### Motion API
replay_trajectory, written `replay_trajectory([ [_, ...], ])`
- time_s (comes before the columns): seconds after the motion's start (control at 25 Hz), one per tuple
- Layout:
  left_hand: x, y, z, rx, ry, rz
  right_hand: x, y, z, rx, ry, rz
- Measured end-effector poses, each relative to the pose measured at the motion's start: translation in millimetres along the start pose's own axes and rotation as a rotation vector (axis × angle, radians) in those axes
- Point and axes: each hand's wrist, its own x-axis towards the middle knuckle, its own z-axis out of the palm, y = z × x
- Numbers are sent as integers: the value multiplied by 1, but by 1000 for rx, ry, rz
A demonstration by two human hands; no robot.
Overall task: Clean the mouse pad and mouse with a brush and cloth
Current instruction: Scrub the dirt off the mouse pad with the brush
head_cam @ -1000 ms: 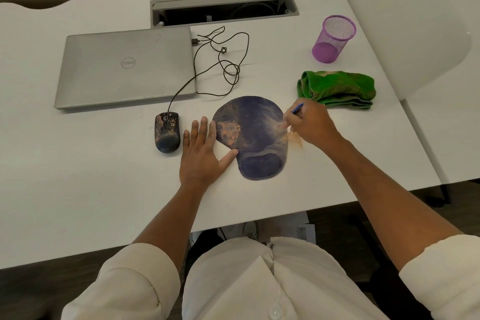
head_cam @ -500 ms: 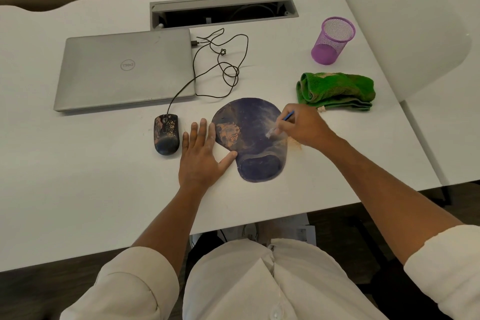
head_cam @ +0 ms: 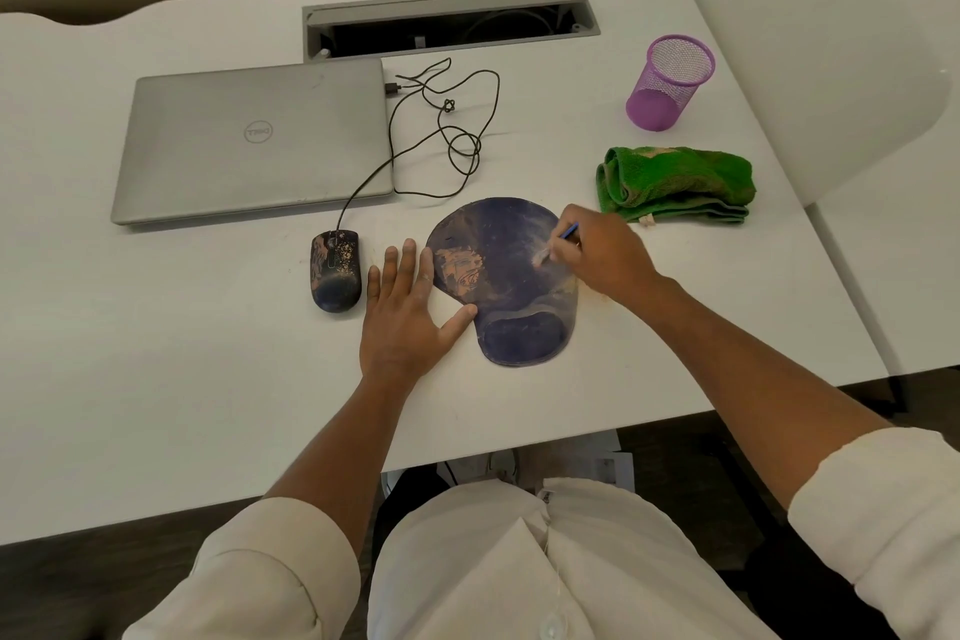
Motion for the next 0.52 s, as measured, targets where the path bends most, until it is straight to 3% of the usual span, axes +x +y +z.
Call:
replay_trajectory([
  [0.08,0,0,1,9,-1,-1,4,4,-4,-61,181,36],
  [0.12,0,0,2,10,0,-2,5,3,-5,21,220,38],
  [0.24,0,0,2,7,5,-3,6,-3,-4,308,22,18],
  [0.32,0,0,1,5,2,-2,6,-1,1,196,-73,41],
  [0.44,0,0,1,9,2,-3,15,2,-3,-106,171,73],
  [0.52,0,0,1,7,-1,-3,21,0,-6,-22,245,46],
])
